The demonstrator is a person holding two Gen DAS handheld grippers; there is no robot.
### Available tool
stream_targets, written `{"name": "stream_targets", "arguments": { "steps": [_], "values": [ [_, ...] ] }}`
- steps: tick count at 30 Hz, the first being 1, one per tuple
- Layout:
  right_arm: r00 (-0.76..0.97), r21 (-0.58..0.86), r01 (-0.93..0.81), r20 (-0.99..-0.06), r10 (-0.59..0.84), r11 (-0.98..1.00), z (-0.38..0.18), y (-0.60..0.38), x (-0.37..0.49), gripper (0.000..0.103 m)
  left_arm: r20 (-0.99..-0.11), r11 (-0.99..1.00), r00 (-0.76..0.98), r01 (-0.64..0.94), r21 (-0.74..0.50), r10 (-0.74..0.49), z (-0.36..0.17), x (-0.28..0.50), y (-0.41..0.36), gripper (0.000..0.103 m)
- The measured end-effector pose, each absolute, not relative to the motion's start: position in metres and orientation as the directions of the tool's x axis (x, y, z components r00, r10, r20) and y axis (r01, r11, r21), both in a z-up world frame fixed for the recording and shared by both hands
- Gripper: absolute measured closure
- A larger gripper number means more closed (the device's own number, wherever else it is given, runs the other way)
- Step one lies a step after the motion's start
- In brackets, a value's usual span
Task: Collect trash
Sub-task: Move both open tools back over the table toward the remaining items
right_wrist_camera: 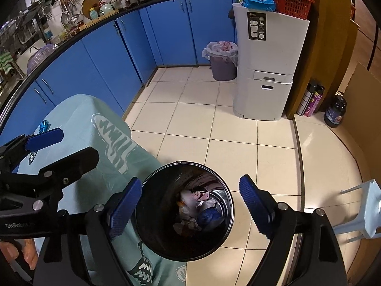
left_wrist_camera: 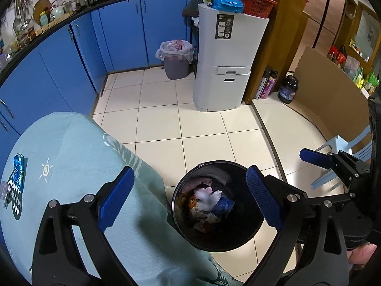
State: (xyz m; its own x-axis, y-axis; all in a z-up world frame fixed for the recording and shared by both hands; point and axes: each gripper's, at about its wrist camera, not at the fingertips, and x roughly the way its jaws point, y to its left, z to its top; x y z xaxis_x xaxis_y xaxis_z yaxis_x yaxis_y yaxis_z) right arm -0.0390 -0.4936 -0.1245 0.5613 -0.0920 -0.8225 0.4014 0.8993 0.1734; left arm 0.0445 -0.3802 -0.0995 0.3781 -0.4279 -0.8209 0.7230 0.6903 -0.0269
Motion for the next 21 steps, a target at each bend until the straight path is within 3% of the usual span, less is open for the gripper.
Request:
{"name": "stream_targets", "arguments": {
  "steps": [21],
  "values": [
    [0.568,0.128,0.379,-0.814,-0.121,0.917,-0.105,-0.47,-0.028,0.021,-0.798,0.73,0.413,0.682,-0.049,-0.439,-0.085,0.052,-0.34,0.009]
  ]
}}
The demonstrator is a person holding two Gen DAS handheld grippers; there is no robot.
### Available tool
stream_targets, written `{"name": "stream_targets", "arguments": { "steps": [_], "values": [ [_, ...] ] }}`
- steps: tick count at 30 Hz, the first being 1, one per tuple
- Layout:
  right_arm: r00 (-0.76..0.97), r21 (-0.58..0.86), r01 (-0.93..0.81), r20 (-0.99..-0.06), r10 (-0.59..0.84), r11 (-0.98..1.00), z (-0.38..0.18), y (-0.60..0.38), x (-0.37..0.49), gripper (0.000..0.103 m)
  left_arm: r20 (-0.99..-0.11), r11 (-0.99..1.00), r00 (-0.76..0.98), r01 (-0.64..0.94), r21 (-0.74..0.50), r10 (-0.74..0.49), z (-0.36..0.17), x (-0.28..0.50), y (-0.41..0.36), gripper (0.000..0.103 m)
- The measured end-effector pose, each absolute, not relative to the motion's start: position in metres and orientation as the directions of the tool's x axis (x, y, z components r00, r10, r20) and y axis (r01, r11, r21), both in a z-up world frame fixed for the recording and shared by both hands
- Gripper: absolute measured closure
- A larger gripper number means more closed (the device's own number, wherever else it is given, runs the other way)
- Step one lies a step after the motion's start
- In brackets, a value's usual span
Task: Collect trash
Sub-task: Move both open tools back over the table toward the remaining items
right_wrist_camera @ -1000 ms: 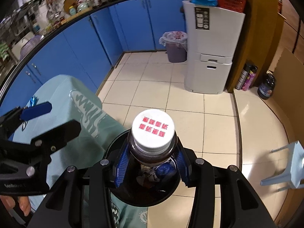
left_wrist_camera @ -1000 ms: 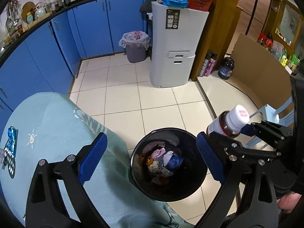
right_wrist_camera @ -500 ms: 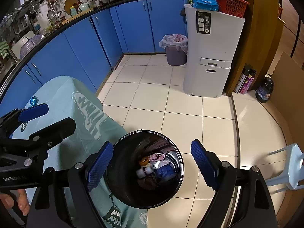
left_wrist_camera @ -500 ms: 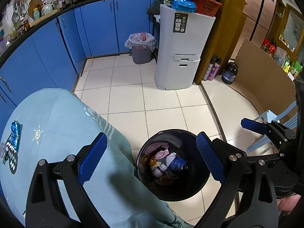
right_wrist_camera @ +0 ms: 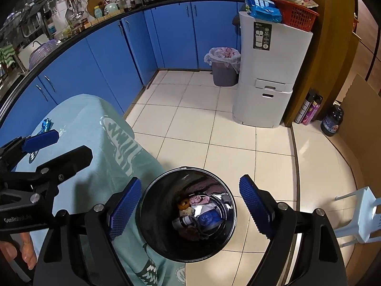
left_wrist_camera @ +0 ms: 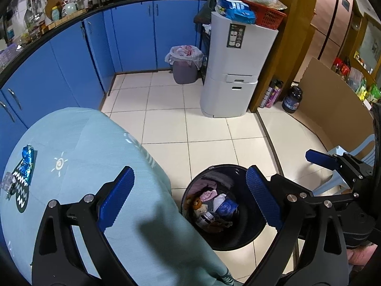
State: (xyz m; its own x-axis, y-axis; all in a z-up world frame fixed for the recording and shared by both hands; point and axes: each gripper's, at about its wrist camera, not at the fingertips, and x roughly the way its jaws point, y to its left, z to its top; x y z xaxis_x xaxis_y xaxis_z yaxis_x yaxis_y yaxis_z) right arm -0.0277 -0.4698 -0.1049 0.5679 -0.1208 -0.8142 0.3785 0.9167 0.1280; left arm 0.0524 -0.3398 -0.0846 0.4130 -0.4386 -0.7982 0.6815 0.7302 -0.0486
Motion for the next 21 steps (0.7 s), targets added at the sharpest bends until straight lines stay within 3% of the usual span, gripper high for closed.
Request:
{"name": "stream_targets", "arguments": {
  "steps": [21],
  "values": [
    [0.617,0.066,0.229,-0.781,-0.092,0.971,-0.069,-0.375,0.029,0.021,-0.766,0.87,0.53,0.488,-0.074,-0.362,-0.064,0.102,-0.202,0.009]
  ]
}}
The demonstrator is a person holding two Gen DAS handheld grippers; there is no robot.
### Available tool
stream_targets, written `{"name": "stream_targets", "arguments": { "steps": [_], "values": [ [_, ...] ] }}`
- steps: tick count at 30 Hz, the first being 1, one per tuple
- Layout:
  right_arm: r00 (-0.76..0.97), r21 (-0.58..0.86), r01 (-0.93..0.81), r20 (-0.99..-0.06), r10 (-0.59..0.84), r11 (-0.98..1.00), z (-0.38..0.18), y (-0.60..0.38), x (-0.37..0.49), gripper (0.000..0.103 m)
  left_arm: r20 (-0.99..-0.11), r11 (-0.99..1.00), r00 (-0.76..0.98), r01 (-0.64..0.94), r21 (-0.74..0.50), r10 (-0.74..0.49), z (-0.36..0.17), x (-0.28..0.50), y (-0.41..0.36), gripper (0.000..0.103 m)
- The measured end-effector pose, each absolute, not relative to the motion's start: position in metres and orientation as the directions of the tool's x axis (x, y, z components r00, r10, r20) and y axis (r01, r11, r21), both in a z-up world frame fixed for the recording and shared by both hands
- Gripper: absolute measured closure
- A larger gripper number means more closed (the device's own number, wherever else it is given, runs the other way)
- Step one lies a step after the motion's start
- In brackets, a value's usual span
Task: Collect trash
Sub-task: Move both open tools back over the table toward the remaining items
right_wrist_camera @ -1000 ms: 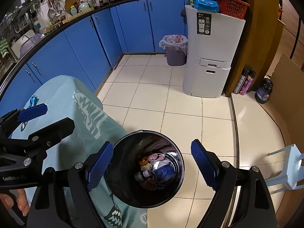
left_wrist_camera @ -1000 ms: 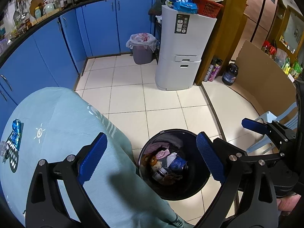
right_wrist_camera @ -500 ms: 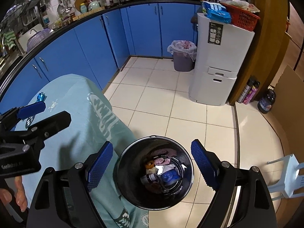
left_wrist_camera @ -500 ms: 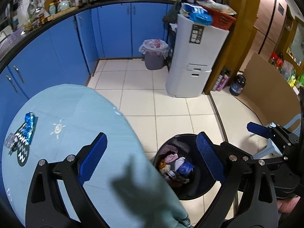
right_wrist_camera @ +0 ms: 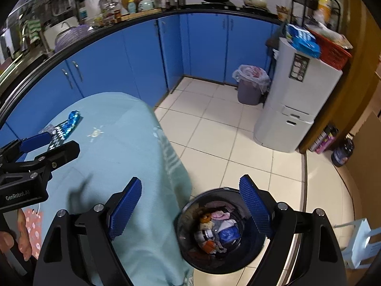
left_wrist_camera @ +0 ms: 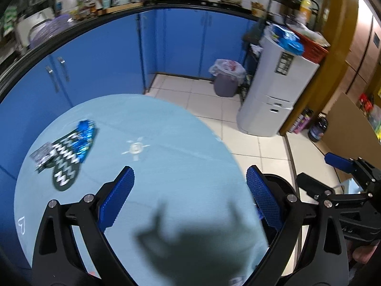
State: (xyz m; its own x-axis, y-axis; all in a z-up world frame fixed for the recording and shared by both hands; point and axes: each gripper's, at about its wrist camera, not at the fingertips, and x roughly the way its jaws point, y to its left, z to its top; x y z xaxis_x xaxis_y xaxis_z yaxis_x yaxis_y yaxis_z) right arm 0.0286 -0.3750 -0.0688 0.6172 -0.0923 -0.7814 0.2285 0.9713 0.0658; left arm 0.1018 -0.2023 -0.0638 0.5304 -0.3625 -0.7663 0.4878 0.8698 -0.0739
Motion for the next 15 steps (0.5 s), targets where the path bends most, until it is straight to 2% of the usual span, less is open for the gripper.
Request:
{"name": "stream_targets", "arguments": {
  "steps": [15],
  "values": [
    [0.638,0.018,0.1,-0.769,-0.05,0.995,-0.053,-0.289,0.073,0.021,-0.766,0.942,0.581,0.322,-0.096,-0.276,-0.066,0.123,-0.089,0.009]
  ]
}}
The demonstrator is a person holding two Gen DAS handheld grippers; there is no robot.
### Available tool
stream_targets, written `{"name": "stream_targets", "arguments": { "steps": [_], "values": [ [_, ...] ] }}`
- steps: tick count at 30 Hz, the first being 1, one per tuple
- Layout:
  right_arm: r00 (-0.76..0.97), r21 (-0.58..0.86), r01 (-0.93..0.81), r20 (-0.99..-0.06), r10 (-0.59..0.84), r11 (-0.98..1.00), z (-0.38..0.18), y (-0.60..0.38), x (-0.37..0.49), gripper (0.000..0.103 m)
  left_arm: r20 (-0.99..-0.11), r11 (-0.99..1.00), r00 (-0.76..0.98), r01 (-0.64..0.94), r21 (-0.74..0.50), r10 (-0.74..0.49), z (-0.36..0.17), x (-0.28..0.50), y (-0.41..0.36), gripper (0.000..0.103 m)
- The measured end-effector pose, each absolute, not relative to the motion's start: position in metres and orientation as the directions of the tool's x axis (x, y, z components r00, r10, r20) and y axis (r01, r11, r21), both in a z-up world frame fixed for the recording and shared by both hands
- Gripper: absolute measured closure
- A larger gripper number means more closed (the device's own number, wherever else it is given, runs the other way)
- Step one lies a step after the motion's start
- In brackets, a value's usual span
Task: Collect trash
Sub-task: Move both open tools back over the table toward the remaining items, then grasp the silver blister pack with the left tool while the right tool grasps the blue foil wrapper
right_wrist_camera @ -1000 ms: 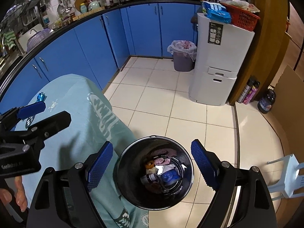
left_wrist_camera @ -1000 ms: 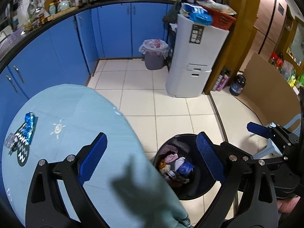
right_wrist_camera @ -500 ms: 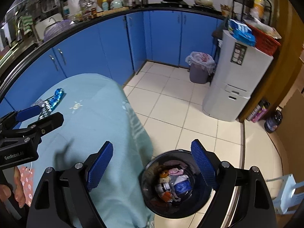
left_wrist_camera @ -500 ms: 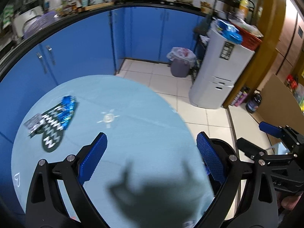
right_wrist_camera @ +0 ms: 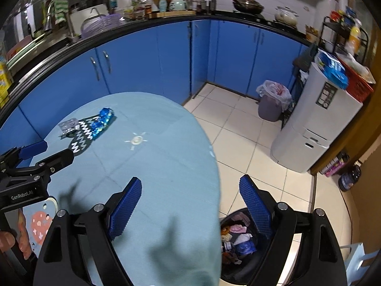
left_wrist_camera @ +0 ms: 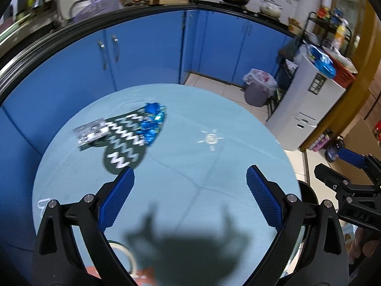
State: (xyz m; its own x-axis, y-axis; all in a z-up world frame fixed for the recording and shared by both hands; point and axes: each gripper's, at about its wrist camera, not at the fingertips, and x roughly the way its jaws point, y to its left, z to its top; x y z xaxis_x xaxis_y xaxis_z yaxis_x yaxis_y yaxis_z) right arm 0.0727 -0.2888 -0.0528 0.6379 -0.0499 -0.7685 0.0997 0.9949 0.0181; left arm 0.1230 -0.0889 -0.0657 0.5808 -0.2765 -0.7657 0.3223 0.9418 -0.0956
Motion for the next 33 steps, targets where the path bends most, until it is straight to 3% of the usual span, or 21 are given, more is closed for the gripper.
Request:
{"name": "stream_targets", "arguments": {
  "steps": [33],
  "values": [
    [0.608,0.0,-0.126,-0.79,0.077,0.992,-0.086,-0.161,0.218,0.021,-0.796,0.996,0.599,0.049,-0.075,-0.089,-0.118,0.231,0.059,0.009]
  ]
}}
